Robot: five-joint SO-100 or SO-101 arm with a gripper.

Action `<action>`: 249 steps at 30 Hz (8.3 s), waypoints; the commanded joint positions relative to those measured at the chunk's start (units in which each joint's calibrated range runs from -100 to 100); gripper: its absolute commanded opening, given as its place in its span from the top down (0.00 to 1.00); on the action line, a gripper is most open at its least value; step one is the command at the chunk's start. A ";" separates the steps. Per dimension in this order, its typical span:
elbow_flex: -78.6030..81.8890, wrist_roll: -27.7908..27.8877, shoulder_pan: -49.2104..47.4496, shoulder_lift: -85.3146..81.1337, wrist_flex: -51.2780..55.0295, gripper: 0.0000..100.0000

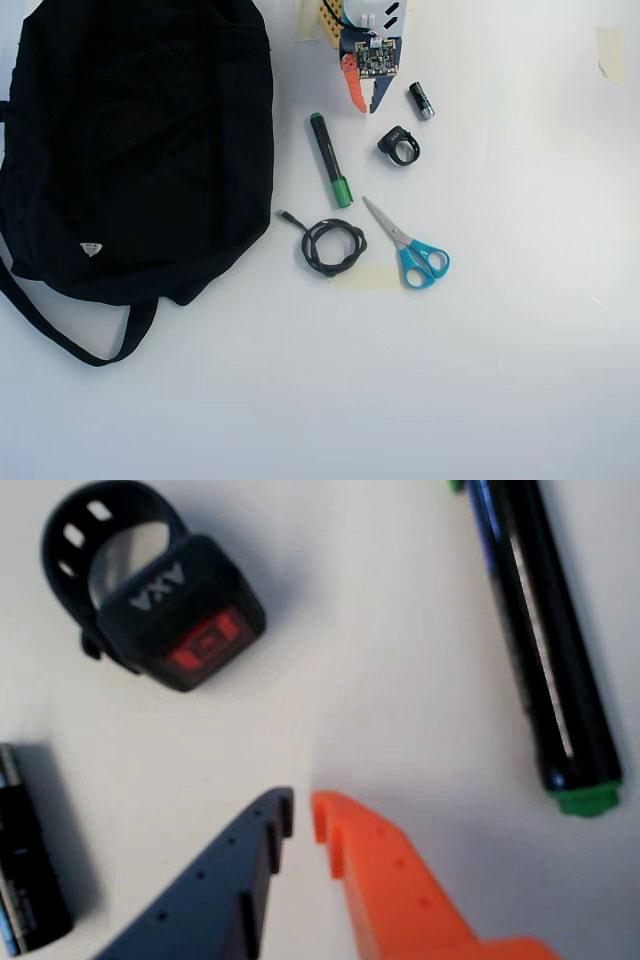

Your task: Put the bike light into the black bag

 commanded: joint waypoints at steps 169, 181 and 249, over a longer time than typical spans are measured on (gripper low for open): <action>-85.59 3.12 -0.36 84.07 -40.39 0.98; -89.09 3.17 -2.98 84.15 -0.51 0.98; -75.62 8.78 -10.24 96.76 4.74 0.68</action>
